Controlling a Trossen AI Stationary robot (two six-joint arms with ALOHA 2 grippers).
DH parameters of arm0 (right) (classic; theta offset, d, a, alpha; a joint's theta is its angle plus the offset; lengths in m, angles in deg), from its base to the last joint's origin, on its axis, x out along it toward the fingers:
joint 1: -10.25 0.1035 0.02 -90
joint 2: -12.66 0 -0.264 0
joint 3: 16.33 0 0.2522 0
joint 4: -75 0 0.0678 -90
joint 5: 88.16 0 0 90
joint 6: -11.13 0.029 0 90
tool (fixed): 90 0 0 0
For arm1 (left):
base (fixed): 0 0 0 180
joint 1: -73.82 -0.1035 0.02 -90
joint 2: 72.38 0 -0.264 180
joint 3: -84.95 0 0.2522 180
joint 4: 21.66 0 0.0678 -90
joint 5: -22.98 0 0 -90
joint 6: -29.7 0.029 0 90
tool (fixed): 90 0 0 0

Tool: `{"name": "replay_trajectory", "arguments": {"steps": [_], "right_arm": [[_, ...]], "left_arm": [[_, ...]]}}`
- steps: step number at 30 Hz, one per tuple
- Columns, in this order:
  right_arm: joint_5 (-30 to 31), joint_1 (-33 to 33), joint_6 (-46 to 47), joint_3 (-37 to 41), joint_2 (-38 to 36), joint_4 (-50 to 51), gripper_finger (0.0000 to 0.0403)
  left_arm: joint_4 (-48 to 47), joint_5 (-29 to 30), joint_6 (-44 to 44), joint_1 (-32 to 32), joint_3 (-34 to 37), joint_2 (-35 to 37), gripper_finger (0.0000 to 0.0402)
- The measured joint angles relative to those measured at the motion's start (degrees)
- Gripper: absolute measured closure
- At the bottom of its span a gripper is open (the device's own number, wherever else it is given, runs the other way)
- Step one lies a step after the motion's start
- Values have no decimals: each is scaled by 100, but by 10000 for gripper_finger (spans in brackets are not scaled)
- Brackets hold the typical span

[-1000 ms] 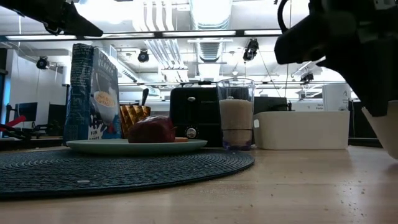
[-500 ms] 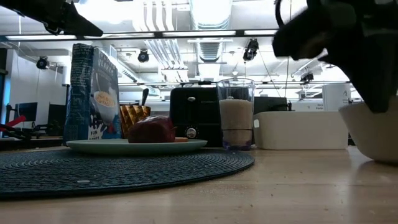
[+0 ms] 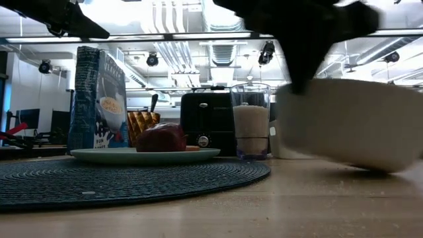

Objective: Arrange a breakfast setting
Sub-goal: Put the gray bowl on the blue table mat

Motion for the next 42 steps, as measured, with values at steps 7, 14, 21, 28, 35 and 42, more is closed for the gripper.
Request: {"name": "replay_trajectory", "arguments": {"steps": [7, 14, 21, 28, 35, 42], "right_arm": [[356, -203, -1306, -1839, 1164, 483, 394], [406, -322, -2375, -2758, 1817, 488, 394], [387, -352, -3068, -2729, 1728, 36, 393], [366, -372, -3230, -2675, 1728, -301, 363], [215, -378, -3468, -2636, 1728, -273, 299], [1331, -258, -4344, -2576, 1019, -39, 262]], "left_arm": [[11, -1, 0, 0, 0, 1, 349], [36, 0, 2, 0, -2, 3, 349], [104, -2, 26, 0, -4, 1, 349], [111, -3, 26, -1, -4, -7, 349], [120, -2, 26, 0, -4, -9, 349], [126, -4, -80, -2, -4, -11, 349]]}}
